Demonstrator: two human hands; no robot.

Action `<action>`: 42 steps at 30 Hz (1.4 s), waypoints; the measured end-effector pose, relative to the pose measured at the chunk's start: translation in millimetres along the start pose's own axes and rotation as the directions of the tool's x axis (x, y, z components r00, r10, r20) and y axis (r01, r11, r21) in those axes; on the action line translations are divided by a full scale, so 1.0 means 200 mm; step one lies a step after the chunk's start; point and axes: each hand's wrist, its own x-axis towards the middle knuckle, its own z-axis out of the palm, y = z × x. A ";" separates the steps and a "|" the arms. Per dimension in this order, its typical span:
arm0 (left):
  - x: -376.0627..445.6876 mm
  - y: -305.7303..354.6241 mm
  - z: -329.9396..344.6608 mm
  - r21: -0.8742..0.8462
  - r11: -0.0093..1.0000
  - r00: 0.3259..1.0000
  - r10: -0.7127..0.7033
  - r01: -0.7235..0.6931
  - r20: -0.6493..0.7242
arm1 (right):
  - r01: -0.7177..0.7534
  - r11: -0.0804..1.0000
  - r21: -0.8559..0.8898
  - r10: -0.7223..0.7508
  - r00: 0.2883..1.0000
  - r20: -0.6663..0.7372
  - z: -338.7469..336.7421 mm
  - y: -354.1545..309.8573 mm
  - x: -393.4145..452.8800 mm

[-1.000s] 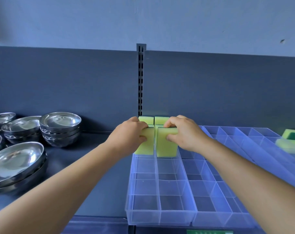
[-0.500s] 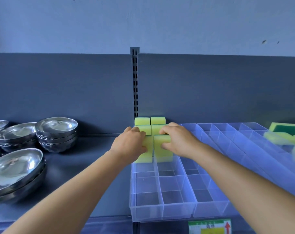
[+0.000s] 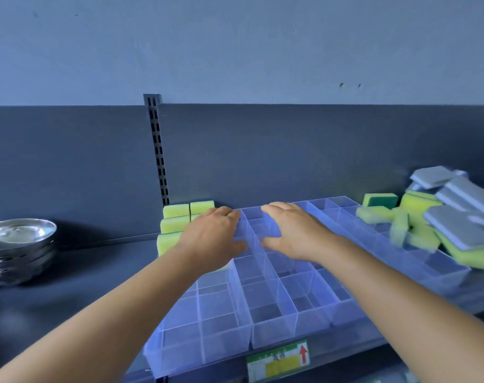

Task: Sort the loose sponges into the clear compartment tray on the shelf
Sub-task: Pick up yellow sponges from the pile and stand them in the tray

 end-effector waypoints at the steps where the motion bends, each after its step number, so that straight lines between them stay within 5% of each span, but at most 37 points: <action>1: 0.03 0.05 0.00 -0.002 1.000 1.000 0.013 -0.013 -0.001 | -0.015 1.000 -0.005 0.015 1.000 -0.002 -0.02 0.05 -0.02; 24: 0.79 1.37 0.20 -0.080 0.992 0.995 0.100 -0.098 0.022 | -0.191 0.980 -0.055 0.187 0.980 -0.070 -0.44 1.49 -0.30; 42: 1.42 1.59 0.60 -0.124 0.982 0.953 0.172 -0.145 0.248 | -0.300 0.954 0.000 0.300 0.953 -0.038 -0.40 2.01 0.10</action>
